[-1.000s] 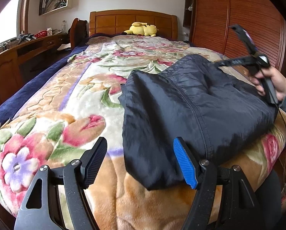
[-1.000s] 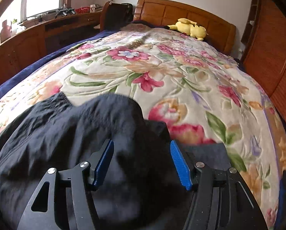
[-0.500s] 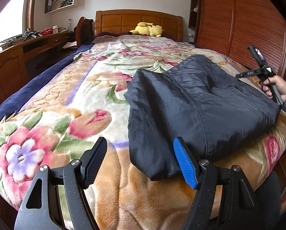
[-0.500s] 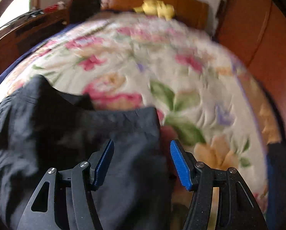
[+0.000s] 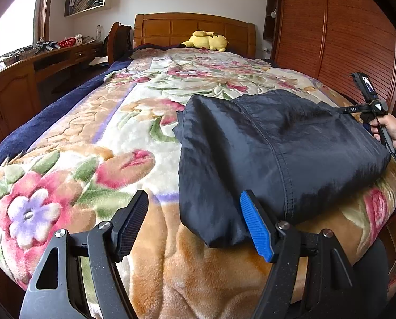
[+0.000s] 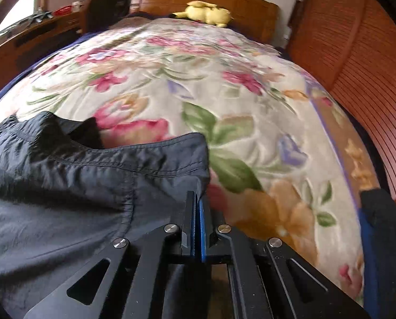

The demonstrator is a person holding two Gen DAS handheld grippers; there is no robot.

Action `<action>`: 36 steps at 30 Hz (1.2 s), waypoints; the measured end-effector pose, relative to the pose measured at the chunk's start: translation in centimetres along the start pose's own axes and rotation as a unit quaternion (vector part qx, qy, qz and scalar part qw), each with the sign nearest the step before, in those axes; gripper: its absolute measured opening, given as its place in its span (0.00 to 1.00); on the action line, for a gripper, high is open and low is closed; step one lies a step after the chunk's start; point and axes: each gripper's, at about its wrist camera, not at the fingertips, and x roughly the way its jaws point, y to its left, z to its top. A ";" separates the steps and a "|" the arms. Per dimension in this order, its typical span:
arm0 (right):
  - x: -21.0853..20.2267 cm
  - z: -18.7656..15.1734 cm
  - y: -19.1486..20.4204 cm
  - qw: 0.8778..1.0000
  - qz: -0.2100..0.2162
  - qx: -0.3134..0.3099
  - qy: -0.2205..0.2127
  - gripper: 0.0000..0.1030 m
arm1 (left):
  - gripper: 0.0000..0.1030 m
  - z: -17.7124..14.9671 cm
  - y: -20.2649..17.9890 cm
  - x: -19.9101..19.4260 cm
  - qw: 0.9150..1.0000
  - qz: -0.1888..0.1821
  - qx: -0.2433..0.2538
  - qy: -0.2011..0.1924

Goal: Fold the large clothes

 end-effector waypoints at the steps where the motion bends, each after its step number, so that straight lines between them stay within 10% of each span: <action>1: -0.2 -0.2 0.1 1.000 -0.004 -0.002 0.001 0.02 | 0.71 -0.1 0.1 0.0 1.000 -0.002 -0.002 -0.001; 4: -1.5 -0.7 0.2 1.000 -0.025 -0.004 -0.001 0.11 | 0.71 -0.4 0.5 -0.3 1.000 -0.008 -0.008 -0.004; 8: -5.6 -2.9 1.1 0.999 0.001 -0.006 -0.042 0.62 | 0.70 -0.7 0.9 -0.6 1.000 -0.019 -0.015 -0.005; 25: -13.0 -14.7 5.7 0.988 0.114 -0.050 -0.088 0.65 | 0.11 0.2 -0.5 -0.1 0.997 -0.074 -0.015 0.025; 36: -10.9 -16.2 5.3 0.988 0.119 -0.041 -0.093 0.71 | 0.06 8.8 -8.2 -4.9 0.994 -0.054 0.075 -0.063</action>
